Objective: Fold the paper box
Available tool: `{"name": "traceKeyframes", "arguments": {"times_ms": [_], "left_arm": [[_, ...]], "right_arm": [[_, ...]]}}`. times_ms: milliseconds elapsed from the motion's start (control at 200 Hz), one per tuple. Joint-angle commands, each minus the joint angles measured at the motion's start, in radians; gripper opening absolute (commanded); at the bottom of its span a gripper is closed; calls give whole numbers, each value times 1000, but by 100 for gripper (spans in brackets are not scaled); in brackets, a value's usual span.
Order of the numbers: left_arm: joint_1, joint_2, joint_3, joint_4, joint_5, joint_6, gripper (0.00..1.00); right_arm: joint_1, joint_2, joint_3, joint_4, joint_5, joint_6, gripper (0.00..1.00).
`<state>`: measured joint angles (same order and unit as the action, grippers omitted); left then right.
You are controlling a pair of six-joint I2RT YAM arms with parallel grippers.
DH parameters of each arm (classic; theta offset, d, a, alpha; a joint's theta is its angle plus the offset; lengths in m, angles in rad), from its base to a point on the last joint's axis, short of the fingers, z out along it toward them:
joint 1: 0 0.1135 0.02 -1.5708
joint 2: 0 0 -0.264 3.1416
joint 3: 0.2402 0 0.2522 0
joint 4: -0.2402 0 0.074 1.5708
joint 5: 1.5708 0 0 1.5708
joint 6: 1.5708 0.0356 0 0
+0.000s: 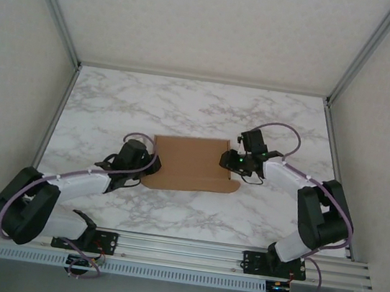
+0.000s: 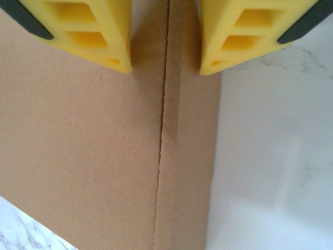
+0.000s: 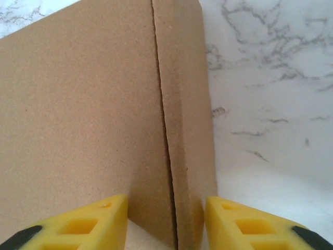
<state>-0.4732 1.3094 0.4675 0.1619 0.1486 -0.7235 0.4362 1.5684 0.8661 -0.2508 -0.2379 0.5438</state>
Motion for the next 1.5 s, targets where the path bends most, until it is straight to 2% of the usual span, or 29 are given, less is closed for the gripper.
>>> {"name": "traceKeyframes", "arguments": {"times_ms": [0,135,240,441,651,916,986,1092,1322,1497], "left_arm": [[24,55,58,-78,72,96,30],[34,129,145,-105,89,173,28],[40,191,209,-152,94,225,26],[112,238,248,-149,237,239,19],[215,289,236,-140,389,255,17],[291,379,222,-113,551,259,15],[307,401,227,-115,572,262,13],[334,409,223,-115,585,259,12],[378,448,218,-113,626,263,9],[385,475,232,-136,632,285,8]], "right_arm": [[-11,-5,-27,-84,-85,45,47],[-22,-71,-33,-95,-7,61,57],[-74,-138,-43,-100,55,74,64],[-148,-181,-23,-101,38,73,68],[-208,-183,-35,-17,-60,101,70],[-216,-84,-33,130,-278,146,77],[-216,-49,-27,144,-316,152,78],[-223,-48,-44,144,-268,154,79],[-236,16,-37,173,-293,142,79],[-238,94,-37,275,-404,149,79]]}}
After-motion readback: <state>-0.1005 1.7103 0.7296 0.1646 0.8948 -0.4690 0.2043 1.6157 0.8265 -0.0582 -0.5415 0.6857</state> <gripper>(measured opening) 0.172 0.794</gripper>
